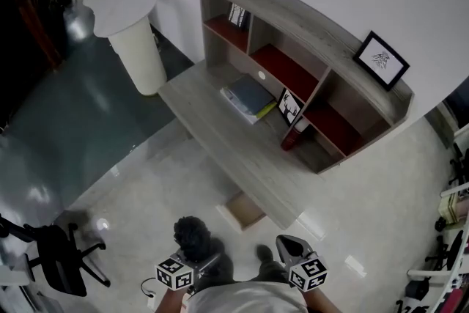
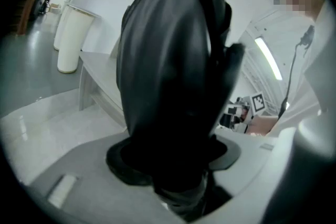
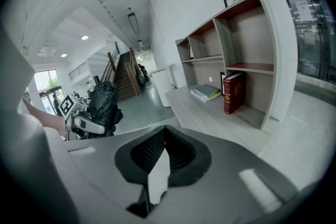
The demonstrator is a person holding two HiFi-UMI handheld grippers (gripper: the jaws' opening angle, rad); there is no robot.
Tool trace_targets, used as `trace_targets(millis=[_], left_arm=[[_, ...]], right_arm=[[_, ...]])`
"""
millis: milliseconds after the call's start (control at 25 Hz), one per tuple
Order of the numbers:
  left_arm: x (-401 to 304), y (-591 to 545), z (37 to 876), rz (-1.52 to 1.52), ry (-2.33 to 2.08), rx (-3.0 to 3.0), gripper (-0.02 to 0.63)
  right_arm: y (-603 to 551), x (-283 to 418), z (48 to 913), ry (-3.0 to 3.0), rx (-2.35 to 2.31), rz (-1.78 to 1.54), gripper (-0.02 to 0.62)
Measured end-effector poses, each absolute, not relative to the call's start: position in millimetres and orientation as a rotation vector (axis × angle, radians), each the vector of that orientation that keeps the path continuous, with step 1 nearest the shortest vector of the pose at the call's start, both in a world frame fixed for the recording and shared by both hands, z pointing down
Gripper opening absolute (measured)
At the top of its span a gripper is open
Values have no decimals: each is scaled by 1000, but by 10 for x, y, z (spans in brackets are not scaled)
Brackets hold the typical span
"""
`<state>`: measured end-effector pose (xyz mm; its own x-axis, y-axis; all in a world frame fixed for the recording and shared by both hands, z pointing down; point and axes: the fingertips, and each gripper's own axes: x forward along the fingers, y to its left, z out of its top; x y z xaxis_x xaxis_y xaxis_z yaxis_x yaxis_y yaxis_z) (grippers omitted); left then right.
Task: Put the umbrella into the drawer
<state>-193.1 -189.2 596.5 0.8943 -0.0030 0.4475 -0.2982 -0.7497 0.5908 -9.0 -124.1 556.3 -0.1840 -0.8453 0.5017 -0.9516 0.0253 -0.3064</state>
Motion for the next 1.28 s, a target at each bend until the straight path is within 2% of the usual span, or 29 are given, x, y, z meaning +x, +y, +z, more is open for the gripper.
trace_targets(millis=[640,1280], left_arm=[[-1648,-2068,7111,925,164,2279,255],[-1406,-1972,8166,1194,222,2125,255]], right_arm=[[-1158,-13,5956,-1871,2110,994,6],[-1069,168,6494,-1826,2163,1097,6]])
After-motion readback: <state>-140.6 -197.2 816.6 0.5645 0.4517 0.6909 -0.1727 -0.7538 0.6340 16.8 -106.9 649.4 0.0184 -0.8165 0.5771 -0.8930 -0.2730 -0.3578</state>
